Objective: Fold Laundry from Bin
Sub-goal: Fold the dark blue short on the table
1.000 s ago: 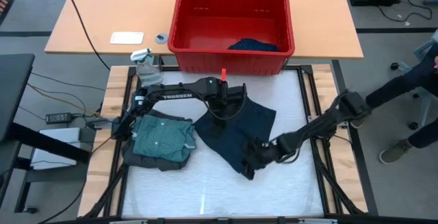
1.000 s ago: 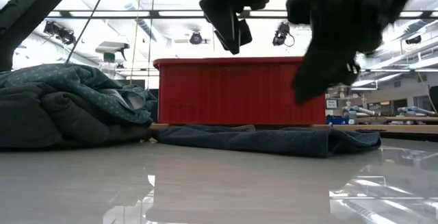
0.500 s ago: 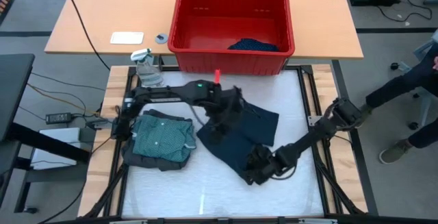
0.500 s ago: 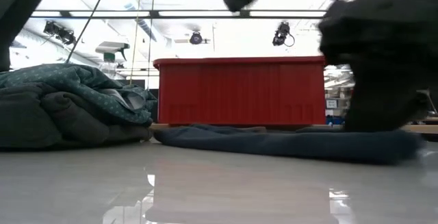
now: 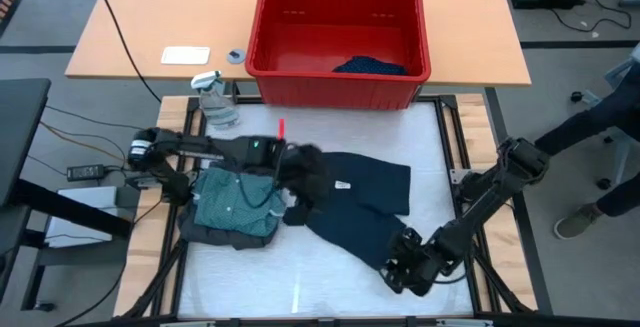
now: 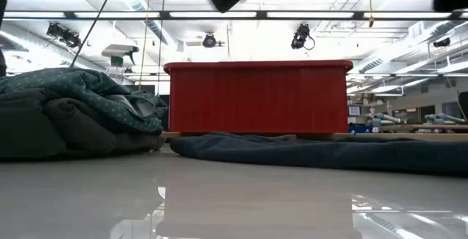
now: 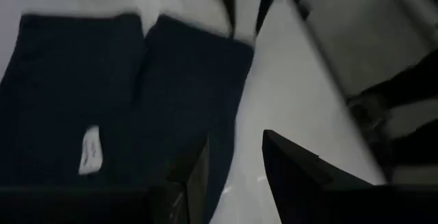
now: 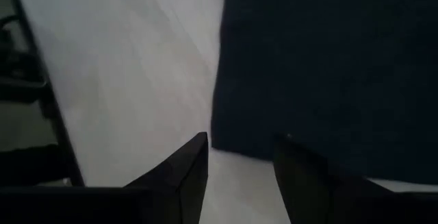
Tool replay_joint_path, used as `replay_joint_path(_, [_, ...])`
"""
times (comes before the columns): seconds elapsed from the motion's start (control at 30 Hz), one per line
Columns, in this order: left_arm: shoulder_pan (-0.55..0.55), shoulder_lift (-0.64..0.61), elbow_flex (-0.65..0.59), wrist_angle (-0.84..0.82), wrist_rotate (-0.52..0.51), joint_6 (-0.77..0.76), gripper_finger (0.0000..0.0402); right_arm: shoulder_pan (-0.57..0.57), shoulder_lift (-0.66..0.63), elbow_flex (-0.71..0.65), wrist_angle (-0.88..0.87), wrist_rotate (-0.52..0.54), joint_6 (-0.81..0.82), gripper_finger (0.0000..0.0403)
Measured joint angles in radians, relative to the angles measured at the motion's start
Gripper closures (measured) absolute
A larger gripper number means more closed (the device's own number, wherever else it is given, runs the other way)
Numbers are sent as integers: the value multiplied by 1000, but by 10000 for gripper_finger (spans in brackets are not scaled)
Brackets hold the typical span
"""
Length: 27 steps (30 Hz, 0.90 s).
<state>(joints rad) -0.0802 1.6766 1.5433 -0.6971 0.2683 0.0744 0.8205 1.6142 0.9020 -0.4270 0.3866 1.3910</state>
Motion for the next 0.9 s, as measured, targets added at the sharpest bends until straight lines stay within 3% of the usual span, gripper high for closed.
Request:
replay_joint_path(0.2, [-72, -11, -249, 50, -102, 74, 260, 56, -10, 3, -14, 31, -57, 234])
replay_joint_path(0.4, [-127, -12, -389, 239, -149, 183, 260, 51, 71, 125, -68, 30, -328, 234])
replay_joint_path(0.63, [-149, -7, -492, 424, -152, 259, 254, 24, 144, 163, -103, 81, -307, 233])
replay_joint_path(0.9, [-145, -7, -607, 550, -250, 321, 194, 20, 188, 164, -83, 55, -263, 233])
